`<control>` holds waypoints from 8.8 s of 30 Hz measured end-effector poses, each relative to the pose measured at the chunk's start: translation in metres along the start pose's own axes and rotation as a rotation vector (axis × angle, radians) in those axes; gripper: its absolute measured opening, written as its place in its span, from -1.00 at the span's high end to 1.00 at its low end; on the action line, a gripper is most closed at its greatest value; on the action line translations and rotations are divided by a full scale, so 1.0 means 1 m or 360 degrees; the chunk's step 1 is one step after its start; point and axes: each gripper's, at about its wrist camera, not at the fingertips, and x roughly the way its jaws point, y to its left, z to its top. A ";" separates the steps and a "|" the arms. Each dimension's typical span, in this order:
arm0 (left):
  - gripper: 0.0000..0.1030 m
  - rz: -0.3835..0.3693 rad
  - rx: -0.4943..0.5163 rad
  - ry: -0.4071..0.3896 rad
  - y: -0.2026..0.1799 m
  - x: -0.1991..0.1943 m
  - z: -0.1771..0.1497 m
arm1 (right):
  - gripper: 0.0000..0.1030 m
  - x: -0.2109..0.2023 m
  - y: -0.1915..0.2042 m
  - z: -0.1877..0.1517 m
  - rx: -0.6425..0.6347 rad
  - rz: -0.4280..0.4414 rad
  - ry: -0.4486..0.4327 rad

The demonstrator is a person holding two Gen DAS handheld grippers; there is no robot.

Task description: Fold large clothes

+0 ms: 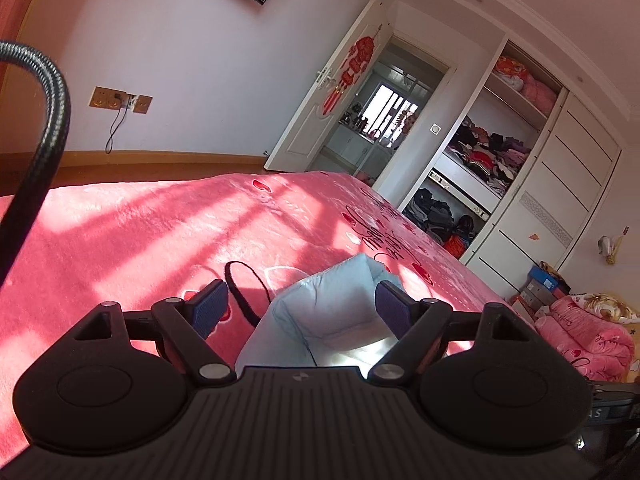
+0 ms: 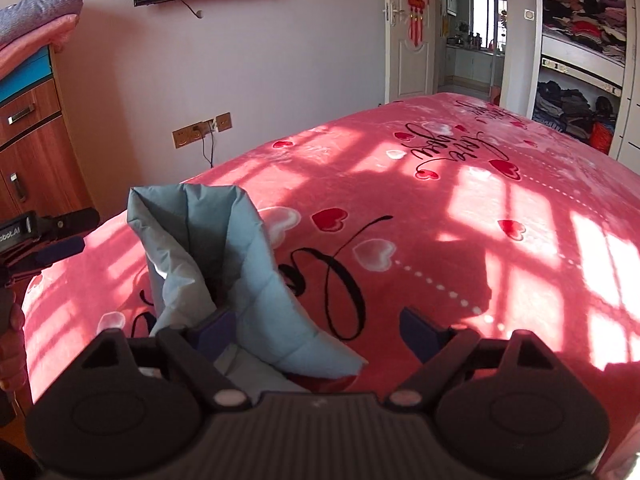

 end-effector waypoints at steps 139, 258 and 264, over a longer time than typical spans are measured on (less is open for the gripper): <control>-1.00 0.0207 0.1038 0.0585 -0.236 0.084 -0.129 | -0.85 -0.063 -0.169 -0.192 0.0739 -0.0492 -0.0095; 0.34 -0.0675 0.1173 0.0835 -0.509 -0.133 -0.302 | -0.98 -0.329 -0.241 -0.320 0.1519 -0.1450 -0.0595; 0.80 -0.0713 0.1120 0.0838 -0.509 -0.133 -0.293 | -0.98 -0.326 -0.241 -0.317 0.1516 -0.1449 -0.0580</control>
